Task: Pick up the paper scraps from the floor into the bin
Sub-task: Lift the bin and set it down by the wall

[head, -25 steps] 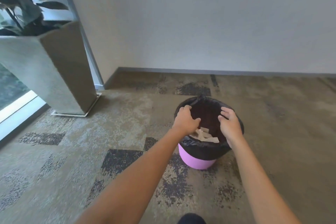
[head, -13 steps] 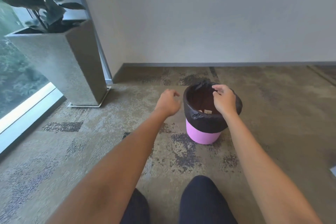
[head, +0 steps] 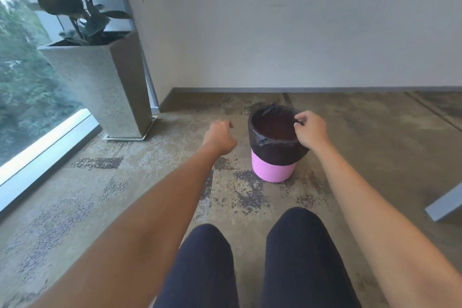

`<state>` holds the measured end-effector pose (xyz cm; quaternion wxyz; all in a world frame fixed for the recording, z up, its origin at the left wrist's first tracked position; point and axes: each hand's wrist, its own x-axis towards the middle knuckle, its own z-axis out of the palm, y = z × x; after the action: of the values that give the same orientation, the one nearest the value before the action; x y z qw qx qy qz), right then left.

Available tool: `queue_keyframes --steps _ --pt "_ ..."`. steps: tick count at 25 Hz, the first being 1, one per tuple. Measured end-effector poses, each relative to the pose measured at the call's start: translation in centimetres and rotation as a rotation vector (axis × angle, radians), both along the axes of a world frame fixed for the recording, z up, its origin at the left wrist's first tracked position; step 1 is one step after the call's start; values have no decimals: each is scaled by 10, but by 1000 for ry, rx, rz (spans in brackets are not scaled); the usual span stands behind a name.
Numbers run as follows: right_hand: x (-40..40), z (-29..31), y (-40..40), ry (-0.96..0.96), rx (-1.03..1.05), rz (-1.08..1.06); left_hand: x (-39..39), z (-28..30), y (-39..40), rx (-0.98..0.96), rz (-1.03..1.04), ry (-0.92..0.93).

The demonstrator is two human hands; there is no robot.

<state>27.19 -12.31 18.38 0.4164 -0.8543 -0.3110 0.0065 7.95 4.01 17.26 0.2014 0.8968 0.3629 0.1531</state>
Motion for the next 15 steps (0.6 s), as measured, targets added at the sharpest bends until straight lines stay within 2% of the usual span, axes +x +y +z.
queue_keyframes --steps 3,7,11,15 --pt "38 -27 -10 46 -48 -40 59 -27 1 -82 -75 -43" --pt "90 -55 -19 115 -83 -156 129 -51 14 -198 -23 -114" --pt "106 -47 -18 186 -33 -223 158 -32 22 -219 38 -169" --pt "107 -27 -7 260 -27 -243 169 -11 23 -241 50 -111"
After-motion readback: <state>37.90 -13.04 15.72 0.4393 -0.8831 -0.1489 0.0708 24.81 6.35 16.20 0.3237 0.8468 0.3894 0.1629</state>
